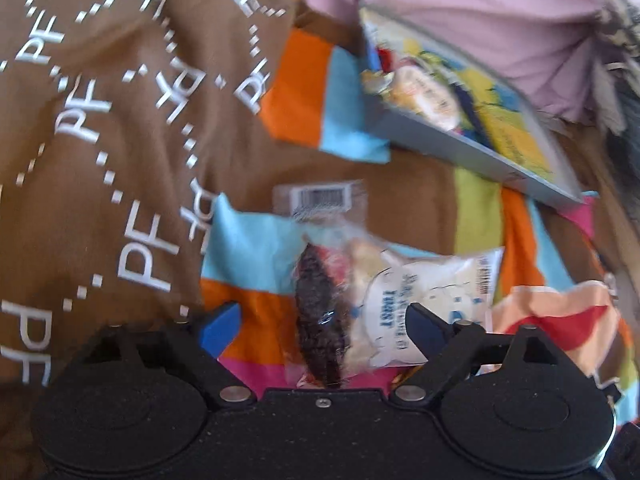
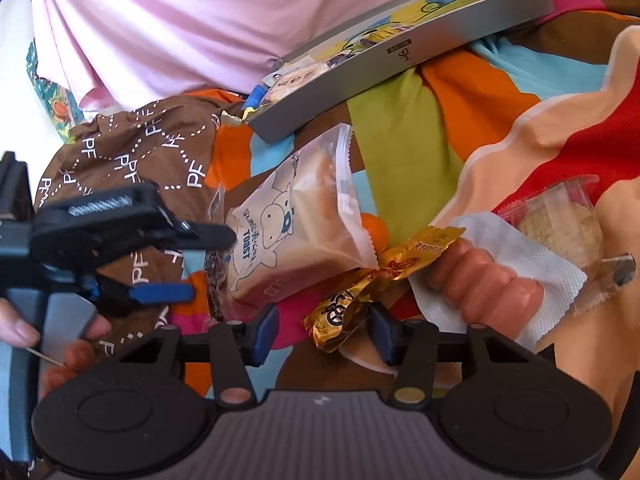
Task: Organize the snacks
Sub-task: 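Grasp the dried meat strip packet with the left tool while the right tool grasps the gold snack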
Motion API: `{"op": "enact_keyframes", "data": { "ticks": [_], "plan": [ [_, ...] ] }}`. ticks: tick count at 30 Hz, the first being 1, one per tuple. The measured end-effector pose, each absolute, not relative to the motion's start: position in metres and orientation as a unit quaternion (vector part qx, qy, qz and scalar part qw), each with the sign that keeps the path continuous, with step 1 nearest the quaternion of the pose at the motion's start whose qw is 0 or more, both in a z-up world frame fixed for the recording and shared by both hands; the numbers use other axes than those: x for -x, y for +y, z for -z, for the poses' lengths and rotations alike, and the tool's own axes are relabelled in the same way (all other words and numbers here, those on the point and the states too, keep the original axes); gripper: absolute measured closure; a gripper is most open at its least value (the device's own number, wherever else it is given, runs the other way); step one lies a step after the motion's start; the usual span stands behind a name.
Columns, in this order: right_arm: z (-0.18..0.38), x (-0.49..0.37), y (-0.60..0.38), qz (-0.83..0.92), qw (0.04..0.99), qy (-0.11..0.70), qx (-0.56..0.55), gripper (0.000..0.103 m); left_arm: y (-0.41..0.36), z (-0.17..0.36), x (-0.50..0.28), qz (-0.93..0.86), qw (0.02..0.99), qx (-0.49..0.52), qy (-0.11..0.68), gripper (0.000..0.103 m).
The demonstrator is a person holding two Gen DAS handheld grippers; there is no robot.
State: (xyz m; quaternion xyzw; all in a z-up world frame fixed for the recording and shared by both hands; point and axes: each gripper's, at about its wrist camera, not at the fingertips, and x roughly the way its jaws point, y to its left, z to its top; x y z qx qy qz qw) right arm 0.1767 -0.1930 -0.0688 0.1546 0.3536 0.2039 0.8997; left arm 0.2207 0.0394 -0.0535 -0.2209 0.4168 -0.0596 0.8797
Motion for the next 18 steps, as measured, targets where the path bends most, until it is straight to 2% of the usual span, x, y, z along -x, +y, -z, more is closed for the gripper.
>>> {"op": "enact_keyframes", "data": {
  "ticks": [7,12,18],
  "plan": [
    [0.077,-0.176,-0.198,-0.205,0.898,0.347,-0.177,0.049,0.033,0.056,-0.216,0.05,0.891,0.187,0.41,0.027],
    [0.078,-0.177,-0.2,-0.203,0.897,0.346,-0.185,0.053,0.041,0.054,-0.211,0.065,0.892,0.204,0.399,0.053],
    [0.079,-0.177,-0.203,-0.195,0.898,0.346,-0.188,0.061,0.046,0.052,-0.202,0.079,0.89,0.213,0.395,0.053]
  ]
}}
